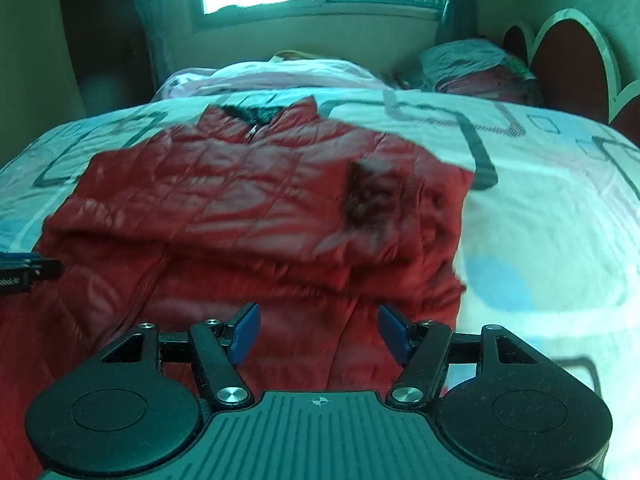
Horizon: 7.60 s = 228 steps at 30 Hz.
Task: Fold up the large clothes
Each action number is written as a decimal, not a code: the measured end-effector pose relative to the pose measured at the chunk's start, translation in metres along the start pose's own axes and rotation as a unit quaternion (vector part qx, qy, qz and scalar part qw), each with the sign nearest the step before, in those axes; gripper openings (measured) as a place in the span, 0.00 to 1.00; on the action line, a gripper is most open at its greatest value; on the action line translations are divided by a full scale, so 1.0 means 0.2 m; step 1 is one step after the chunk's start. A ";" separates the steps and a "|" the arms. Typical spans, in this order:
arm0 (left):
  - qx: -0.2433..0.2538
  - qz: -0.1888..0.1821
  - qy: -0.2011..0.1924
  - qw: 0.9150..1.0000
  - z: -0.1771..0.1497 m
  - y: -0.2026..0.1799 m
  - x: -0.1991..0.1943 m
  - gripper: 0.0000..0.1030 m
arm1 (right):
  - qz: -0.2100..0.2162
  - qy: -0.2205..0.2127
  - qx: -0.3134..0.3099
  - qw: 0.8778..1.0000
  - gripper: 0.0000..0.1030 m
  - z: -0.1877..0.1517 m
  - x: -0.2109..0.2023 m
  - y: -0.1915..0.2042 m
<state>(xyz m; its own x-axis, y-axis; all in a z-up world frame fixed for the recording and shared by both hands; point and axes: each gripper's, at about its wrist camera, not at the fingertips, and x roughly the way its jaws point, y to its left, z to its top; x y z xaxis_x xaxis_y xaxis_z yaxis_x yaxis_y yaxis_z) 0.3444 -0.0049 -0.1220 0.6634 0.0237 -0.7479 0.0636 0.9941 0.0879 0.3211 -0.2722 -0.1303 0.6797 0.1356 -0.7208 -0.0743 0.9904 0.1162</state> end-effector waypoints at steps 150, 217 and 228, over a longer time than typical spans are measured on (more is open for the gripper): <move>-0.011 0.000 -0.169 0.986 0.83 0.09 0.61 0.87 | -0.109 -0.104 0.046 0.988 0.63 0.91 0.69 -0.18; 0.001 0.032 -0.068 0.997 0.42 0.07 0.46 0.87 | -0.117 -0.076 -0.003 0.990 0.70 0.34 0.43 -0.04; -0.049 0.035 -0.032 0.998 0.36 0.22 0.43 0.88 | -0.144 -0.060 0.005 0.988 0.70 0.28 0.34 -0.07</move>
<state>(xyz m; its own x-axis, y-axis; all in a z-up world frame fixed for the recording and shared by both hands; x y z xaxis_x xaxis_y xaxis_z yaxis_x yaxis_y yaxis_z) 0.4577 0.0334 -0.1354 0.7102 0.0891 -0.6984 -0.0558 0.9960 0.0703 0.4089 -0.2779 -0.1424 0.7526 -0.1568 -0.6395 0.1421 0.9870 -0.0748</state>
